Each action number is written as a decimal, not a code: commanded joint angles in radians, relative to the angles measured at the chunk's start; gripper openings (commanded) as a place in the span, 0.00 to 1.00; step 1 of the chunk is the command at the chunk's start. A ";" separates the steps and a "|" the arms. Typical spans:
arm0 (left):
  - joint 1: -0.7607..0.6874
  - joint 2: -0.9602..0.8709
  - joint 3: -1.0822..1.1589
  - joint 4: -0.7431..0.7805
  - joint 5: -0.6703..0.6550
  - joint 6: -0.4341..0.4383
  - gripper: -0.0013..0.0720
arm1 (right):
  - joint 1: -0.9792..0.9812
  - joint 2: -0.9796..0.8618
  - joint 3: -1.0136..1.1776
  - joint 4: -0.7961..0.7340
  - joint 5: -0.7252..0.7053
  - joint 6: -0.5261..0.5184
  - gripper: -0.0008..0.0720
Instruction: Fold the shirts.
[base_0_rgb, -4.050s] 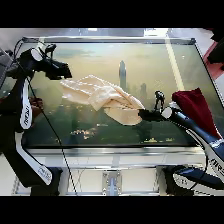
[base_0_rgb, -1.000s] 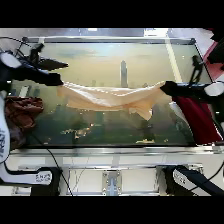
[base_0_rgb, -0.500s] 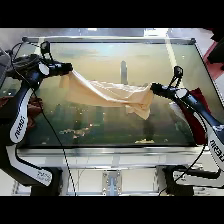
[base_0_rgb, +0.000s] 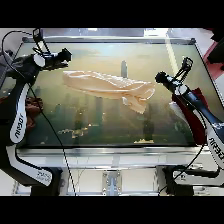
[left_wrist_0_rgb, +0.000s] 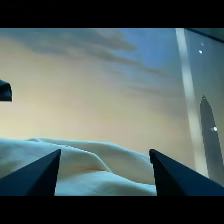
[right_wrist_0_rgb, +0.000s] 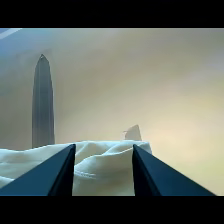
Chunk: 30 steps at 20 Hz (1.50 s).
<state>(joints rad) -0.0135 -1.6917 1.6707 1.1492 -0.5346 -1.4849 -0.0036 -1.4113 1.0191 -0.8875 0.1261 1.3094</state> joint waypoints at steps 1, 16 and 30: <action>0.031 0.056 0.011 -0.002 -0.062 -0.001 0.89 | -0.037 0.030 0.010 -0.039 0.204 0.003 0.57; 0.118 0.191 0.009 0.004 -0.322 0.129 0.87 | 0.209 0.010 -0.203 0.061 0.134 0.134 0.79; 0.119 0.191 0.009 0.005 -0.352 0.177 0.87 | 0.207 -0.080 -0.203 0.086 0.023 0.271 0.68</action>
<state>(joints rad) 0.1043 -1.5009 1.6798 1.1530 -0.8772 -1.3254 0.2028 -1.4712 0.8162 -0.8204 0.2253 1.5570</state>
